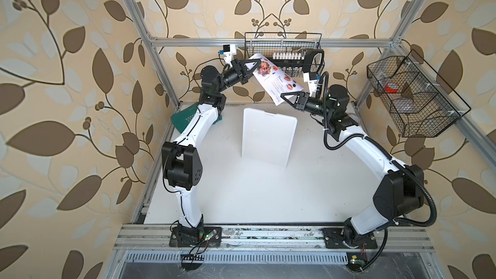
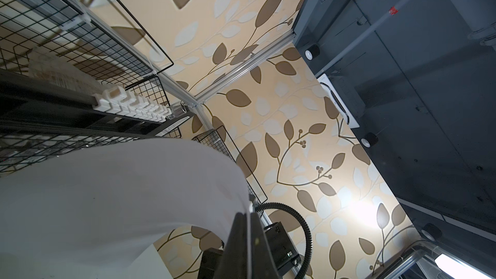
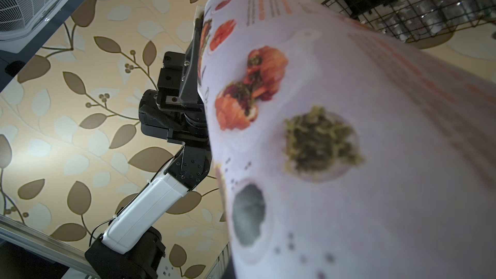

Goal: Insert the menus into the narrow rack
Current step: Insert the menu into the narrow rack.

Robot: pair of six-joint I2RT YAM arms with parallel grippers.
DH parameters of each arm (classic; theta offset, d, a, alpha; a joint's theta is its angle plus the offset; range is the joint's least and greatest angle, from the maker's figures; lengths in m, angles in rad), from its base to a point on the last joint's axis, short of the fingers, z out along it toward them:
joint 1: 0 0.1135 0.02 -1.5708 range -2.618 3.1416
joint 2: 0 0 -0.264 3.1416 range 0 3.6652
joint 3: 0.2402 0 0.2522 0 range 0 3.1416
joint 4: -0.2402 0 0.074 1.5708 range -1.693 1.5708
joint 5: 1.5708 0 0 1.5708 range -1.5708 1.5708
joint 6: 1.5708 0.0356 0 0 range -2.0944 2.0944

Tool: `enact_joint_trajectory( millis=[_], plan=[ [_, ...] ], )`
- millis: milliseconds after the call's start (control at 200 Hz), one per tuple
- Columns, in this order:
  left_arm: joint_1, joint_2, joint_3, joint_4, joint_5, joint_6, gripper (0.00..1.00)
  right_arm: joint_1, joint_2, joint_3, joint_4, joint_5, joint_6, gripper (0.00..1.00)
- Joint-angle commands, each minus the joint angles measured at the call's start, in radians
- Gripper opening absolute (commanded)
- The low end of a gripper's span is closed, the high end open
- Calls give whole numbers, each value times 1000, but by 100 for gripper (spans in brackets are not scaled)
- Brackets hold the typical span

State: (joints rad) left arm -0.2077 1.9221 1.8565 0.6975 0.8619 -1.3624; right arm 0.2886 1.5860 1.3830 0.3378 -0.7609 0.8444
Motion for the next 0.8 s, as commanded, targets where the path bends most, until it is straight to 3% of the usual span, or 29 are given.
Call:
enact_joint_trajectory(
  millis=[0, 70, 200, 425, 795],
  plan=[
    [13, -2, 23, 24, 12, 24, 8, 15, -46, -35, 8, 39, -112, 0],
    [13, 3, 18, 28, 14, 21, 36, 25, -54, -57, 25, 53, -148, 0],
    [14, 10, -5, 51, 22, -7, 54, 51, -68, -107, 47, 101, -236, 0],
    [16, 18, -50, 127, 18, -69, 55, 63, -72, -188, 123, 131, -336, 0],
    [21, 24, -51, 137, 22, -77, 55, 63, -34, -175, 119, 90, -389, 0]
  ],
)
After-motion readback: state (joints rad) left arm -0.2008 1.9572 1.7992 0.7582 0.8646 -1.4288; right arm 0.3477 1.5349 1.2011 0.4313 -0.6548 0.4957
